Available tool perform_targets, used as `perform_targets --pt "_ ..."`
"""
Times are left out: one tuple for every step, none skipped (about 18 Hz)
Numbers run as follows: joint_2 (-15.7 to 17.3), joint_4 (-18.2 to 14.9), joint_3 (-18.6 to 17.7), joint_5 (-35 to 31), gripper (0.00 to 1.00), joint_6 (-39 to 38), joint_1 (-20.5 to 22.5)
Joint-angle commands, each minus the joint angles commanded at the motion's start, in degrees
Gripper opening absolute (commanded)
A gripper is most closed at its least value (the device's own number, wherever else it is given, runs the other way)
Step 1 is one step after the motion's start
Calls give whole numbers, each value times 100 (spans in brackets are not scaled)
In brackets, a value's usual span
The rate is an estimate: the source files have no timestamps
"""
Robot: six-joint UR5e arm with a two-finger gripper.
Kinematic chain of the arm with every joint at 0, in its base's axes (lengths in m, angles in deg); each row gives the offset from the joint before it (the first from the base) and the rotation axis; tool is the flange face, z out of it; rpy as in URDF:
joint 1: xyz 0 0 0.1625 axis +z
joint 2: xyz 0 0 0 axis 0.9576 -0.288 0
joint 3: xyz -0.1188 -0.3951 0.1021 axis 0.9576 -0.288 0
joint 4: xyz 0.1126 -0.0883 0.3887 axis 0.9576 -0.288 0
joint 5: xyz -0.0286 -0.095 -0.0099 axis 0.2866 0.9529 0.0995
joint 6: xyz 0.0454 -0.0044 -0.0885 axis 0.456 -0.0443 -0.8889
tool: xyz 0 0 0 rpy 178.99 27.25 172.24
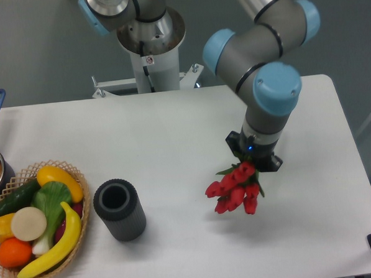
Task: Place the flowers on the table
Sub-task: 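Lower the held red tulip bunch toward the table surface, then open the gripper to release the tulips onto the table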
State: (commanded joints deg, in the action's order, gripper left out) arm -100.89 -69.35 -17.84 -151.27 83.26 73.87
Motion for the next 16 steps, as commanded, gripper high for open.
perform_targets --pt "0 0 -35 9 24 0 0" --pt "0 9 -70 9 31 0 0" --pt "0 70 -88 9 38 0 0" --pt "0 166 -123 9 51 -9 0" --pt "-9 315 -176 9 82 -9 0" --pt "-35 456 -228 -9 100 -26 -9" --pt "-35 570 -281 -9 100 -70 -9" --pt "-27 650 -334 -9 100 -123 -9" --pt "-18 677 -360 -9 100 -149 -9" --pt "-9 677 -361 0 100 -149 -9" --pt "0 677 -361 0 100 -149 -9" --pt "9 677 -352 9 100 -149 -9" --pt "9 712 -334 9 100 -149 -9" --pt "17 799 -308 0 100 -149 0" --pt "52 904 -290 9 100 -132 35" --pt "70 914 -282 9 100 -88 87"
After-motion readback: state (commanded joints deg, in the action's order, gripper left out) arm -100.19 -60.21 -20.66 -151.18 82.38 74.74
